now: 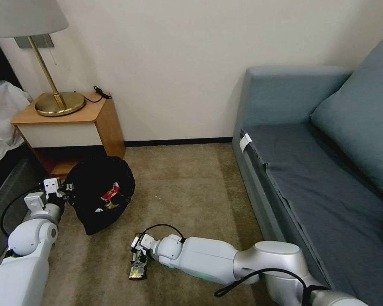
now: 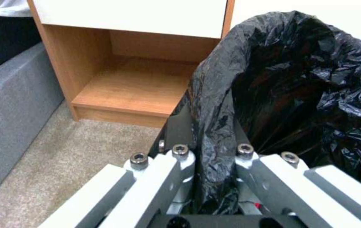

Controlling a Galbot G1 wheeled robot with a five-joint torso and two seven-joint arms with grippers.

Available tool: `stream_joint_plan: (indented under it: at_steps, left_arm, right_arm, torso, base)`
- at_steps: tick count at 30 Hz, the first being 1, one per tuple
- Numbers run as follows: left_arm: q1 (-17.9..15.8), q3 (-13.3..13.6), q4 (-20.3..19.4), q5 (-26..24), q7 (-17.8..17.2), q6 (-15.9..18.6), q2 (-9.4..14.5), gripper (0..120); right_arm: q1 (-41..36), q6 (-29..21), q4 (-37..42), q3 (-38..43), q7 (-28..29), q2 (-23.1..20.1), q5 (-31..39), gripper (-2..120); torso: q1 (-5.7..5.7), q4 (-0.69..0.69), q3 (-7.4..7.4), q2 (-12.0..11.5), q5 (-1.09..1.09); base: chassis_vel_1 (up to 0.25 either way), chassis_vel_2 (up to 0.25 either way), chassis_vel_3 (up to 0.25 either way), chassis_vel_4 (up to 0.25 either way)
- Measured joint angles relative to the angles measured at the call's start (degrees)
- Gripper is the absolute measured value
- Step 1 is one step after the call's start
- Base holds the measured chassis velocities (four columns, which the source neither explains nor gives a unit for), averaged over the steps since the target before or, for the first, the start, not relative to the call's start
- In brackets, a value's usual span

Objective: Pick up the trash bin, then pick up the garbage on the floor and place it into the trash bin.

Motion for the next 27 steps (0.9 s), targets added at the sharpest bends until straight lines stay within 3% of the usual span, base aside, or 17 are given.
stream_joint_plan:
  at_steps: [8, 27]
  left_arm:
    - [0.95, -0.02, -0.8, 0.62, 0.01, -0.01, -0.6, 4]
    - [-0.52, 0.82, 0.39, 0.85, 0.01, -0.08, -0.76, 4]
  right_arm:
    - [0.01, -0.61, -0.63, -0.38, -0.04, 0.0, -0.63, 100]
    - [-0.91, -1.73, -0.16, -1.48, -0.77, 0.0, -0.81, 100]
  torso:
    - [0.0, 0.0, 0.0, 0.0, 0.0]
    - [0.0, 0.0, 0.0, 0.0, 0.0]
  base:
    - [0.0, 0.0, 0.0, 0.0]
    - [0.0, 0.0, 0.0, 0.0]
